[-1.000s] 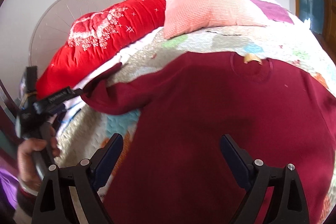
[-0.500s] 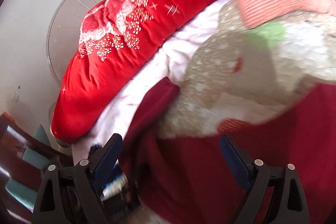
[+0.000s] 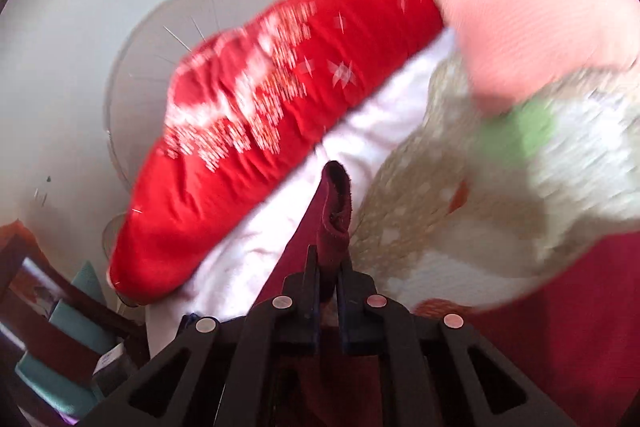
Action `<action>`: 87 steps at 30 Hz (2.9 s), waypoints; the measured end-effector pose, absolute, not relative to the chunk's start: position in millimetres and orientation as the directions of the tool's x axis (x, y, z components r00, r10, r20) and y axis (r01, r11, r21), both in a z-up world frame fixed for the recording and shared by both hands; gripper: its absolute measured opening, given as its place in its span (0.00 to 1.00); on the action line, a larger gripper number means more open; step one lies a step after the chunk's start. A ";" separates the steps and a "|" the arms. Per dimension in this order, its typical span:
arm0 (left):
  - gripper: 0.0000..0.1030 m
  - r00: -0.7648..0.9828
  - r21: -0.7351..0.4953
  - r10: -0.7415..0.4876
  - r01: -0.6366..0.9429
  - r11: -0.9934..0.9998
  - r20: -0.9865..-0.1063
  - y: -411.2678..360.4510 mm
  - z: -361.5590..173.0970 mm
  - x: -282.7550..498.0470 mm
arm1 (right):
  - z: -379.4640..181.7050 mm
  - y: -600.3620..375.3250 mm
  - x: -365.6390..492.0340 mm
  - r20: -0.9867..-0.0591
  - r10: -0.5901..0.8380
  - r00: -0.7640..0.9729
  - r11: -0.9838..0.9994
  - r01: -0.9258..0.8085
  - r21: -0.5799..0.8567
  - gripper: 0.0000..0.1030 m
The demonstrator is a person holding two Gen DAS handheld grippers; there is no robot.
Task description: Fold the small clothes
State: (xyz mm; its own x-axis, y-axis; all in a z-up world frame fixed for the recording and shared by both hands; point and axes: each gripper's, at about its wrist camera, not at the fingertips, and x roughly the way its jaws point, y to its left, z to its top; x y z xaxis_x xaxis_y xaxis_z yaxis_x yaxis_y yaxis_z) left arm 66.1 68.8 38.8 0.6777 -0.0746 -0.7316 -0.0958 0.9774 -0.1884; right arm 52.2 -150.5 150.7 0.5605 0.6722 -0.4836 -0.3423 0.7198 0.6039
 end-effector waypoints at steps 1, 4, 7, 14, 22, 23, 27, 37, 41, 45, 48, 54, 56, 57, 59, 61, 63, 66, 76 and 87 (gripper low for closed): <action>0.84 0.688 -0.202 -0.103 -0.064 0.977 -0.718 61.7 42.7 63.8 | 160.5 -168.9 41.8 -0.468 0.657 0.591 0.731 -0.345 0.589 0.06; 0.84 0.675 -0.262 -0.253 0.091 0.961 -0.693 29.1 50.4 55.0 | 190.8 -240.8 -4.1 -0.421 0.564 0.710 0.788 -0.312 0.530 0.06; 0.84 0.613 -0.320 -0.390 0.228 0.920 -0.687 0.9 53.1 45.5 | 192.1 -304.9 -48.4 -0.459 0.378 0.804 0.895 -0.191 0.403 0.06; 0.84 0.608 -0.279 -0.412 0.306 0.910 -0.679 -35.5 54.9 34.5 | 80.5 -400.0 -74.8 -0.705 0.096 0.703 0.946 0.156 0.285 0.06; 0.84 0.591 -0.161 -0.331 0.322 0.933 -0.736 -58.9 34.0 36.0 | 44.3 -424.3 -104.6 -0.803 -0.009 0.596 0.938 0.284 0.200 0.48; 0.84 0.586 -0.161 -0.325 0.315 0.935 -0.742 -57.4 31.7 38.5 | 51.7 -424.4 -111.3 -0.785 -0.030 0.619 0.935 0.294 0.196 0.55; 0.84 0.577 -0.147 -0.269 0.250 0.957 -0.772 -45.3 23.6 41.0 | 102.2 -395.5 -111.1 -0.658 0.084 0.748 0.942 0.155 0.297 0.56; 0.84 0.556 -0.180 -0.295 0.252 0.951 -0.777 -38.9 23.6 39.0 | 106.8 -212.0 13.7 -0.646 0.516 0.562 0.856 -0.369 0.362 0.56; 0.84 0.554 -0.175 -0.292 0.255 0.951 -0.779 -35.8 25.0 40.8 | 87.2 -183.2 31.4 -0.708 0.465 0.531 0.868 -0.429 0.248 0.09; 0.84 0.597 -0.126 -0.237 0.223 0.967 -0.766 -27.9 32.8 39.9 | 91.1 -196.8 29.6 -0.676 0.384 0.629 0.915 -0.358 0.186 0.06; 0.84 0.597 -0.095 -0.183 0.177 0.980 -0.781 -24.7 26.3 45.1 | 67.2 -208.8 48.3 -0.685 0.346 0.642 0.938 -0.233 0.256 0.07; 0.84 0.625 -0.126 -0.230 0.206 0.970 -0.746 -23.2 36.1 38.4 | 76.8 -232.3 17.6 -0.666 0.448 0.596 0.892 -0.250 0.376 0.38; 0.84 0.652 -0.148 -0.260 0.222 0.964 -0.712 -21.2 43.2 34.4 | 92.1 -261.4 -16.2 -0.650 0.386 0.655 0.920 -0.223 0.322 0.49; 0.84 0.659 -0.158 -0.274 0.232 0.960 -0.701 -21.4 45.2 32.5 | 96.0 -274.8 -30.1 -0.651 0.337 0.680 0.939 -0.197 0.281 0.49; 0.84 0.657 -0.160 -0.285 0.244 0.956 -0.698 -25.1 45.5 31.9 | 97.4 -322.9 -58.9 -0.667 0.171 0.725 0.982 -0.071 0.174 0.51; 0.84 0.652 -0.151 -0.282 0.250 0.956 -0.704 -30.4 42.7 32.3 | 89.4 -364.5 -73.4 -0.691 0.024 0.723 0.994 0.059 0.096 0.56; 0.84 0.648 -0.134 -0.269 0.250 0.959 -0.712 -35.3 39.2 33.2 | 72.5 -403.5 -80.2 -0.736 -0.067 0.674 0.982 0.174 0.071 0.56; 0.84 0.656 -0.119 -0.256 0.247 0.962 -0.710 -38.2 39.0 32.3 | 48.1 -424.7 -79.1 -0.770 -0.017 0.637 0.976 0.179 0.127 0.56; 0.84 0.659 -0.116 -0.246 0.236 0.965 -0.711 -36.4 35.3 35.3 | 77.9 -424.7 -88.6 -0.670 -0.132 0.731 0.982 0.188 0.013 0.05; 0.84 0.640 -0.081 -0.235 0.261 0.962 -0.732 -44.2 31.0 33.8 | 82.6 -407.6 -80.0 -0.683 -0.143 0.716 0.962 0.264 0.075 0.40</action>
State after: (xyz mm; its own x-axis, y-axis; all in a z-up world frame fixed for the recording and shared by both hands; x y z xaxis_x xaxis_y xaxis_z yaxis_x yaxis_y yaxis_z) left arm 33.8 -44.2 31.0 0.6400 -0.2350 -0.7316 0.2605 0.9621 -0.0812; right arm -80.0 -407.6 82.6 0.7160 -0.1435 -0.6832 0.2638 0.9617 0.0745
